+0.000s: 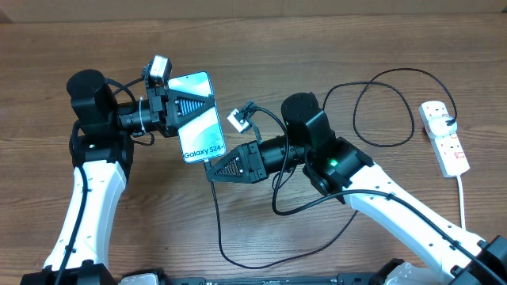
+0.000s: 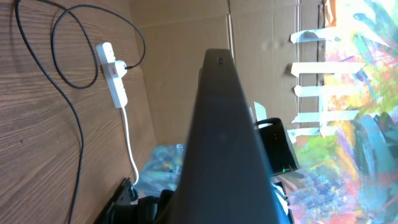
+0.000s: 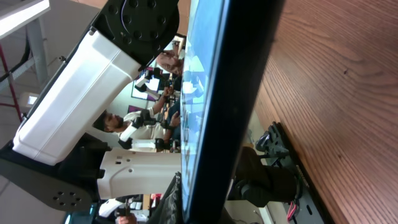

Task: Plug charger to phone and switch on socket

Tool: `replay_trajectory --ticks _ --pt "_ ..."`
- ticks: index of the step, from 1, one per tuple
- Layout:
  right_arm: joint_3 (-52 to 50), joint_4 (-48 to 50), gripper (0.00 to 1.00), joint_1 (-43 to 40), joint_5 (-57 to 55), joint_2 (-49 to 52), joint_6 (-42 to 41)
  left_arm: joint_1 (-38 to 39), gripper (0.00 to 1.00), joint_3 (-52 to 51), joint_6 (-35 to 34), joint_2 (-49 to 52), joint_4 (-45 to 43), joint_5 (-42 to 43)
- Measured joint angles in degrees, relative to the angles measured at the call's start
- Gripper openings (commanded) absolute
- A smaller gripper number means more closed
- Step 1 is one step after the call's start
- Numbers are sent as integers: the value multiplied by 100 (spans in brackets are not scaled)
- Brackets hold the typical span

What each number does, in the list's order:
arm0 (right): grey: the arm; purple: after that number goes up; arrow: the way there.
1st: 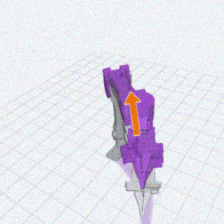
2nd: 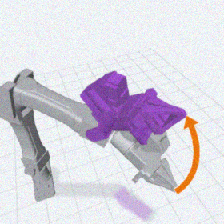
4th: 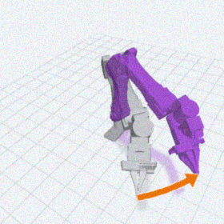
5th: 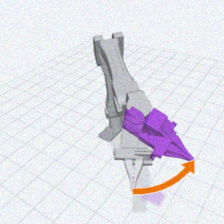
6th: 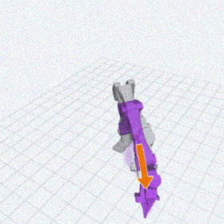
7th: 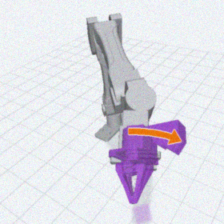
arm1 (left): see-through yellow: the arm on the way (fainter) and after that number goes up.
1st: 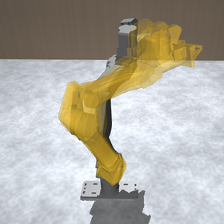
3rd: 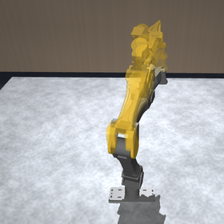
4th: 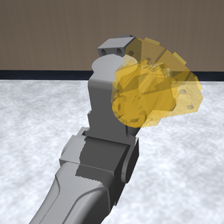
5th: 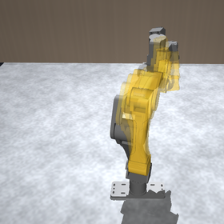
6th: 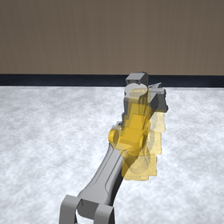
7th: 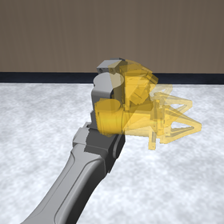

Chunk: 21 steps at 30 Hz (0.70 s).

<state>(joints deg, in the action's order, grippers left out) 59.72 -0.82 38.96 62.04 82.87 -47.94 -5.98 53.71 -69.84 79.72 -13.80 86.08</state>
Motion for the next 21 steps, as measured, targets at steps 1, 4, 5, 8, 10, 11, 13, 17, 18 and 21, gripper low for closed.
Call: replay_trajectory --ticks 1,4,5,8,10,11,13,17,18,21 --pt "0 -2 4 4 -24 0 -4 0 4 0 15 0 0 2" --pt "0 -2 4 15 -103 0 -4 0 4 0 94 0 -13 4" --pt "0 -7 4 17 -122 0 -4 0 4 0 114 0 -17 4" --pt "0 0 4 24 -162 0 -7 0 4 0 142 0 -24 4" --pt "0 22 4 33 -170 0 -7 -2 4 0 144 0 -26 4" --pt "0 48 4 42 -186 0 -7 -4 4 0 144 0 -33 7" --pt "0 83 4 46 -205 0 -7 -11 4 0 142 0 -37 7" --pt "0 87 4 44 -205 0 -9 -13 4 0 142 0 -37 7" --pt "0 87 4 42 -208 0 -9 -13 4 0 142 0 -37 7" --pt "0 87 4 -22 -179 0 -28 -13 4 0 142 0 -37 -44"
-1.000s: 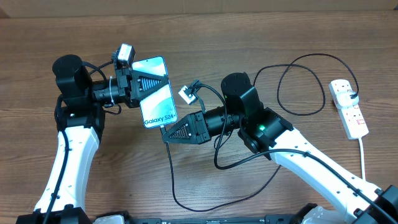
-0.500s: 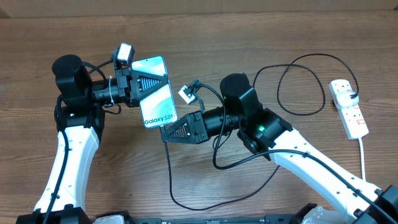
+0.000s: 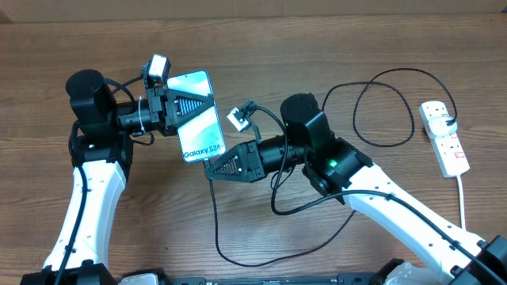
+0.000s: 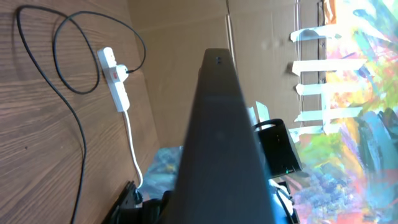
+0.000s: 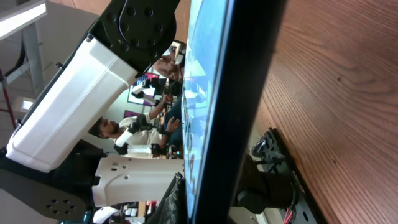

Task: Plug charger to phone and switch on socket

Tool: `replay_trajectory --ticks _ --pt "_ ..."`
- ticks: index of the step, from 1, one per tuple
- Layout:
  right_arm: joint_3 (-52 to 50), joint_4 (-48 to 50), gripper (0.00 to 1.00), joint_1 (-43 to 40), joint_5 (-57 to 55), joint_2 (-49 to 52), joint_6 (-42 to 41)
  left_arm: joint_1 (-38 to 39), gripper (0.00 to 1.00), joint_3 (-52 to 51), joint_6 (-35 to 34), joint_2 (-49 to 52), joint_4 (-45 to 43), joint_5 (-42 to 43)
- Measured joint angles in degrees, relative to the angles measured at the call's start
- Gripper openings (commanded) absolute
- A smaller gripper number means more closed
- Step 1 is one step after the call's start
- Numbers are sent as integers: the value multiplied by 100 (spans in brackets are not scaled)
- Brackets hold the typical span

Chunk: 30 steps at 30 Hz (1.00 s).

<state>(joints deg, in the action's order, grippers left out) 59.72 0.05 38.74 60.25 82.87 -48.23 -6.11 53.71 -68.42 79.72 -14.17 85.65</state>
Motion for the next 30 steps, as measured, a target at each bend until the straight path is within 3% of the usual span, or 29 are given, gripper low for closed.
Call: replay_trajectory --ticks 15,16,19,21,26,29,30 --pt "0 315 4 -332 131 0 -293 -7 4 0 0 4 -4 -192" --pt "0 315 13 -339 149 0 -299 7 4 0 0 4 -7 -203" --pt "0 330 68 -378 251 2 -299 28 4 0 28 7 -7 -229" --pt "4 431 84 -457 184 13 -245 96 4 0 63 7 17 -83" --pt "7 409 92 -719 258 24 11 341 4 0 107 7 20 223" --pt "7 173 85 -741 326 24 199 339 4 0 107 7 20 275" --pt "7 79 79 -752 343 24 245 339 4 0 109 7 20 284"
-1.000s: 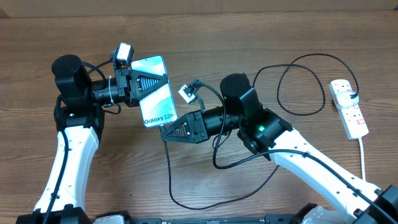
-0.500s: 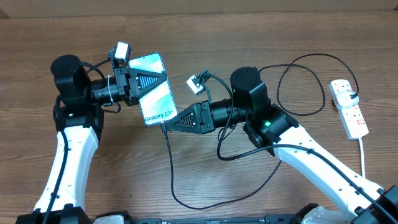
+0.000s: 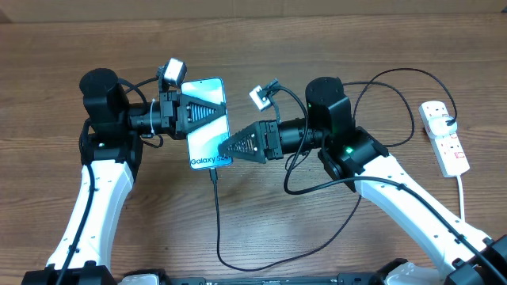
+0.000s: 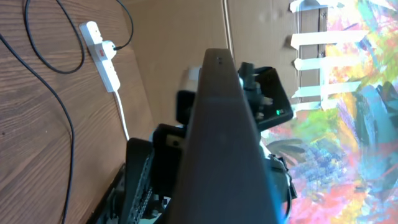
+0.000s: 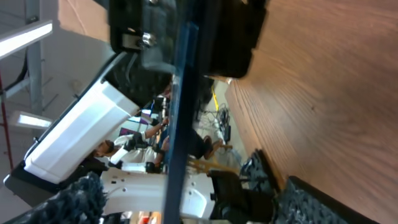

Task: Plug charger to phone and switch on socket

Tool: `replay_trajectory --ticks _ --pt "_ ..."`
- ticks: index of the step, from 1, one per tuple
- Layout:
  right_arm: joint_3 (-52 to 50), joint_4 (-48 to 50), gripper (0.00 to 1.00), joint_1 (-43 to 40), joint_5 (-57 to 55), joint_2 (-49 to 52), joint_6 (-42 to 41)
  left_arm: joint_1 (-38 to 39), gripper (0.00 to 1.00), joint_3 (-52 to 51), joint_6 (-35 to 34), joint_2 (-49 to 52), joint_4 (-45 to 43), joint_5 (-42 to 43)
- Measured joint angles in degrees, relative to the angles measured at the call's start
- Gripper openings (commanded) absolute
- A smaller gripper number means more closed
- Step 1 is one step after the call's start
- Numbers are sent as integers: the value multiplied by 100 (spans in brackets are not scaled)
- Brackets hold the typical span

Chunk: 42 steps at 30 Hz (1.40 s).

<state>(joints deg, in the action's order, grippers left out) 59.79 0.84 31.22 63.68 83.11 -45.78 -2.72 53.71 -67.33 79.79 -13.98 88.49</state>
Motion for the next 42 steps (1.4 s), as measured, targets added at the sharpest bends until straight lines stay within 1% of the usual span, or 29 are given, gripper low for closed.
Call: replay_trajectory --ticks 2,4,9,13,14,17,24,27,31,35,36,37,42 --pt "0 -98 65 -37 35 2 107 0 4 0 0 0 0 15" --pt "0 -118 57 -61 46 4 160 0 4 0 11 0 0 37" --pt "0 -52 56 -74 59 4 197 46 4 0 37 0 0 52" --pt "0 166 40 -74 59 4 212 243 4 0 44 0 0 55" --pt "0 212 38 -74 61 4 205 306 4 0 44 0 2 55" --pt "2 262 37 -74 61 4 212 468 4 0 46 0 2 50" --pt "2 260 38 -24 59 7 142 737 4 0 133 0 15 22" --pt "2 258 33 26 24 7 122 826 4 0 153 0 28 -50" --pt "2 254 33 37 -35 7 101 835 4 0 153 0 48 -92" --pt "2 254 34 44 -72 7 98 837 4 0 153 0 50 -111" --pt "2 258 38 42 -76 7 98 837 4 0 153 0 50 -116" --pt "2 256 40 44 -90 7 101 839 4 0 153 0 50 -125" --pt "2 260 40 42 -201 7 96 951 4 0 153 0 68 -164"
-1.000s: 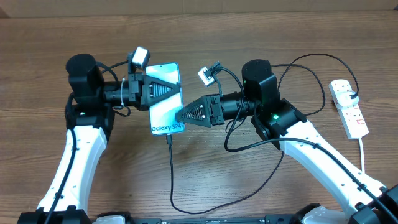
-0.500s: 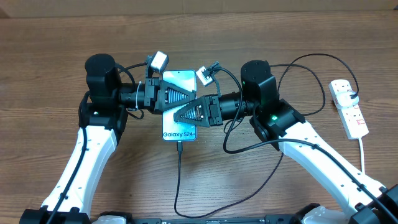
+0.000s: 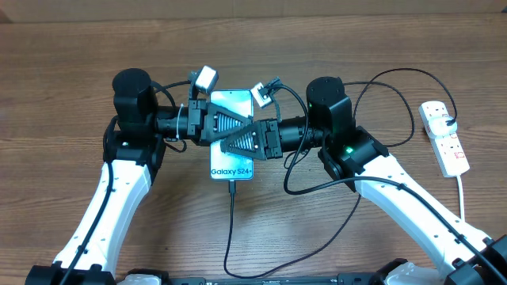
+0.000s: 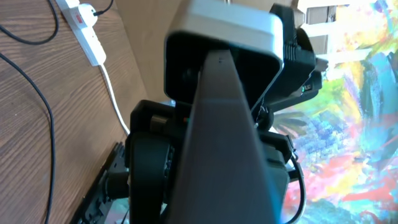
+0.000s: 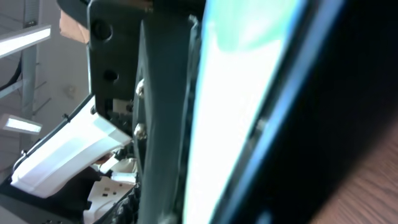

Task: Plug charger to phone and switch on socket

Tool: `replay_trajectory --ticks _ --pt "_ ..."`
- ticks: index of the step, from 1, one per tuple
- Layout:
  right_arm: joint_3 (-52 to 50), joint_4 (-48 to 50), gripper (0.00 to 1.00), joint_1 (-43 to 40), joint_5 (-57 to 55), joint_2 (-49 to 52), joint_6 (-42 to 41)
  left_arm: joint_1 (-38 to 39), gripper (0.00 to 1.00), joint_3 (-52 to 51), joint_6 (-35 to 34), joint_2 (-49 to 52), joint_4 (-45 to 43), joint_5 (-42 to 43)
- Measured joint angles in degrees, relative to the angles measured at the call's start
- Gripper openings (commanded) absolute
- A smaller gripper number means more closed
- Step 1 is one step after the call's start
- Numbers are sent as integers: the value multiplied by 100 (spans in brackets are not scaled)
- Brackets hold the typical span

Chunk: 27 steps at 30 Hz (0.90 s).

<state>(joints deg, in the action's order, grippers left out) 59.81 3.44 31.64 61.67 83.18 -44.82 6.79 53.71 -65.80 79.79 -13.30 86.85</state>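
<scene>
The phone [image 3: 232,168], screen lit and reading Galaxy S24, is held above the table's middle with its bottom end toward the front. My left gripper [image 3: 224,127] comes in from the left and is shut on its upper part. My right gripper [image 3: 238,145] reaches in from the right and overlaps the phone's middle; its fingers are hidden. The black charger cable [image 3: 230,229] is plugged into the phone's bottom end. The white power strip [image 3: 444,138] lies at the far right. The left wrist view has the phone's dark edge [image 4: 224,143] filling it. The bright screen [image 5: 242,93] fills the right wrist view.
The black cable loops across the right of the table [image 3: 380,111] to a plug in the power strip's far end. A white lead [image 3: 462,198] runs from the strip toward the front edge. The power strip [image 4: 84,28] also shows in the left wrist view.
My left gripper has carried the phone to the right and turned it more upright in the overhead view. The phone now sits deep against my right gripper, which has hardly moved.
At first my left gripper held the phone at the left while my right gripper was at its bottom end with the charger plug. By 1.4 s ago the right gripper was off the plug, open beside the phone's lower right. Now both grippers overlap the phone at the middle.
</scene>
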Motion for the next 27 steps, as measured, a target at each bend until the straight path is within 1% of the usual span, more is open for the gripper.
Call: replay_trajectory --ticks 9,13,15,18,27 --pt "0 -2 40 0 -59 0 2 26 4 0 35 0 2 -28" --pt "0 0 32 0 -57 0 -9 26 4 0 63 0 2 -48" --pt "2 0 32 0 -48 0 -17 26 4 0 96 0 2 -66" --pt "7 -35 37 0 -42 0 -20 26 4 0 129 0 7 -79" --pt "31 -269 36 -15 48 0 -11 26 4 -4 192 0 44 -142"
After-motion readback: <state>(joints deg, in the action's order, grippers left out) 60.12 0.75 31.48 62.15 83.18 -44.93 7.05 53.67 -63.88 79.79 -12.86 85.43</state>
